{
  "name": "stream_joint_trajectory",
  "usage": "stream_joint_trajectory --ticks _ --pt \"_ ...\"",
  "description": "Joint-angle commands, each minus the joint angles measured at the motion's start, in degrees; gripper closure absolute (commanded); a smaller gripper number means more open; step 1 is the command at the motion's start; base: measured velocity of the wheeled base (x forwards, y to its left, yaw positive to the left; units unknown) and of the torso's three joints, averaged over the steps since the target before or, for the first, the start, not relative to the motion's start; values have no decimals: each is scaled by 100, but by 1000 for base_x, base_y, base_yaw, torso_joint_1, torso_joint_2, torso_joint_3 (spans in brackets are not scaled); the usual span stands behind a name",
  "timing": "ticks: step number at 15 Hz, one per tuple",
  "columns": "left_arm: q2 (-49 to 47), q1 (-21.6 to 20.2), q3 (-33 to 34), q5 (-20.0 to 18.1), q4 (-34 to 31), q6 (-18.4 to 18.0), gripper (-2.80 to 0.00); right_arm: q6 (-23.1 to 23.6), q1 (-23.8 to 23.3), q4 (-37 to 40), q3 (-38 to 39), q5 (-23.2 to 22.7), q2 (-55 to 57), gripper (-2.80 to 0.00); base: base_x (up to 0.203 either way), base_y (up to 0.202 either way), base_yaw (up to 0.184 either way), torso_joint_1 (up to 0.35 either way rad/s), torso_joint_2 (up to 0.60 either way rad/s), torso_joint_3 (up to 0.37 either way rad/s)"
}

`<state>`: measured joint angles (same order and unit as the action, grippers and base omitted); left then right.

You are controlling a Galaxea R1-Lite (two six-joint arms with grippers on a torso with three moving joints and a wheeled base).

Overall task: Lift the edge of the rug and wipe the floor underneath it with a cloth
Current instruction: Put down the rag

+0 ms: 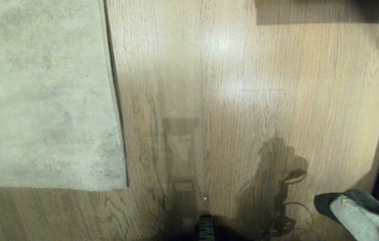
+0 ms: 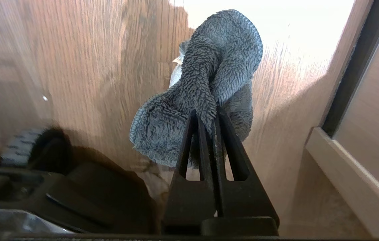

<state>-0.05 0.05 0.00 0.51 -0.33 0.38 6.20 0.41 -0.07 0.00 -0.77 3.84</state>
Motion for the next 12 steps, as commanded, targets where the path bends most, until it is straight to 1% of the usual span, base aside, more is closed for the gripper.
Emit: stream_joint_trajectory --ticks 1,12 --pt "-4 -5 0 2 -2 -3 0 22 2 7 -4 -2 149 0 0 0 0 0 0 0" --pt "-4 -5 0 2 -2 6 0 30 37 2 -9 -2 674 0 0 0 0 0 0 0"
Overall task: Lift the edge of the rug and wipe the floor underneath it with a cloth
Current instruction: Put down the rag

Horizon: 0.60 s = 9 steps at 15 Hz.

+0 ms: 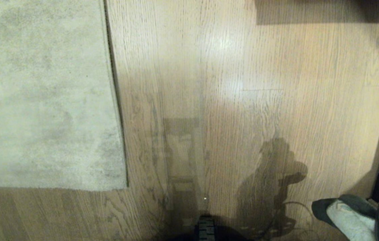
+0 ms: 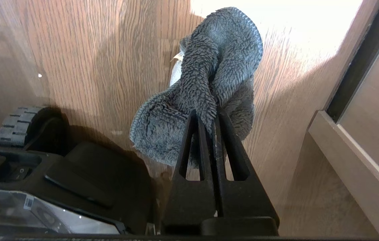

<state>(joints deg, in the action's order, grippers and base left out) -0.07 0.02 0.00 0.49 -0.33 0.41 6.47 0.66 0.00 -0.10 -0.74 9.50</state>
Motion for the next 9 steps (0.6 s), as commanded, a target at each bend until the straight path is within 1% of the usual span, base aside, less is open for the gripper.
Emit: stream_joint_trajectory --ticks 1,9 --pt "-1 4 0 4 -2 3 0 11 25 -8 1 -5 174 0 0 0 0 0 0 0" --pt "-1 0 0 4 -2 3 0 135 128 -35 10 4 395 0 0 0 0 0 0 0"
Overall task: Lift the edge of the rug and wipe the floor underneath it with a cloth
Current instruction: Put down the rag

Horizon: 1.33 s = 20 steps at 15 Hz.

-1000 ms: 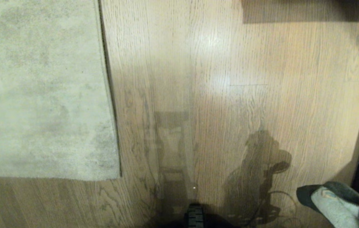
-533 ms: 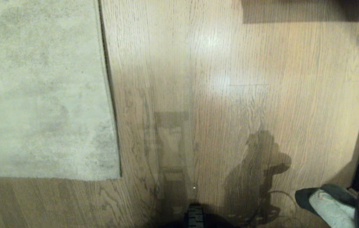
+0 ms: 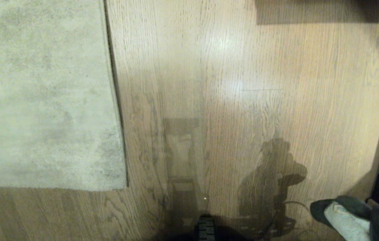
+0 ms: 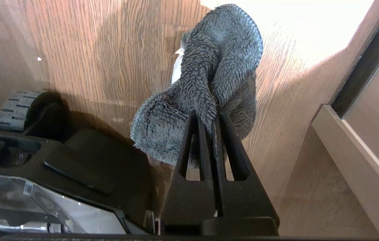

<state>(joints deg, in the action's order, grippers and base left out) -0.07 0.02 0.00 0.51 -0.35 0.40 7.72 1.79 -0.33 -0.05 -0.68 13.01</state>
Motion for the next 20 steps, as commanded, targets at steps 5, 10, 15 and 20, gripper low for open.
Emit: stream_joint_trajectory --ticks 5,10,15,20 --pt "-1 -2 0 2 0 4 0 -24 24 -53 -237 -60 65 0 0 0 0 0 0 0" --pt "-1 2 0 2 0 4 0 -30 39 -165 -696 -120 889 0 0 0 0 0 0 0" --pt "-1 -2 0 2 0 4 0 -19 35 -1742 -932 -304 2755 0 0 0 0 0 0 0" --pt "-1 -2 0 2 0 4 0 -67 32 -3758 -1445 -325 4702 0 0 0 0 0 0 0"
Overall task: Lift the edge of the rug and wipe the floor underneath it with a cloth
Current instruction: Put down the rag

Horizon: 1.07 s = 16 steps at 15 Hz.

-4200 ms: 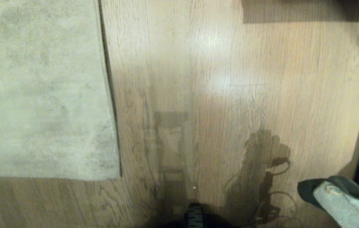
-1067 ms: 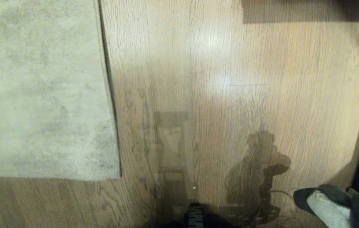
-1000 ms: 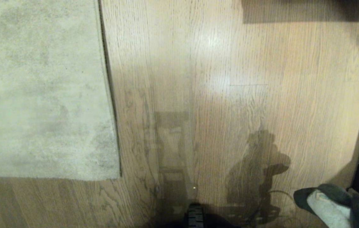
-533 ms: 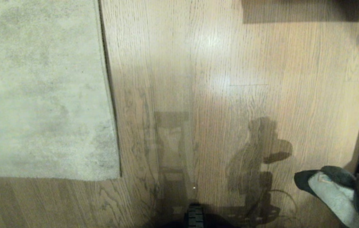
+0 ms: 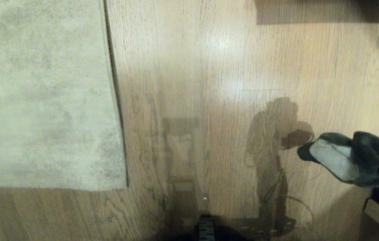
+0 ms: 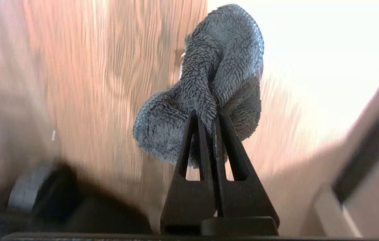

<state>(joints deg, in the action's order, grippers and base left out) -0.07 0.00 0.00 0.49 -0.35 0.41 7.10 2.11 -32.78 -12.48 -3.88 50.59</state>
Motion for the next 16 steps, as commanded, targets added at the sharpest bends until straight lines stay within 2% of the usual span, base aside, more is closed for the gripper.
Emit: stream_joint_trajectory --ticks 1,6,13,16 --pt "-5 0 0 4 0 2 0 -14 0 -823 -390 -6 1254 0 0 0 0 0 0 0" --pt "-1 0 0 4 0 2 0 -16 3 -1838 -1286 -7 2563 0 0 0 0 0 0 0" --pt "-1 0 0 4 0 2 0 -33 -1 -3591 -1619 -8 4294 0 0 0 0 0 0 0" --pt "-1 0 0 4 0 2 0 -38 -71 -4354 -2001 7 5079 0 0 0 0 0 0 0"
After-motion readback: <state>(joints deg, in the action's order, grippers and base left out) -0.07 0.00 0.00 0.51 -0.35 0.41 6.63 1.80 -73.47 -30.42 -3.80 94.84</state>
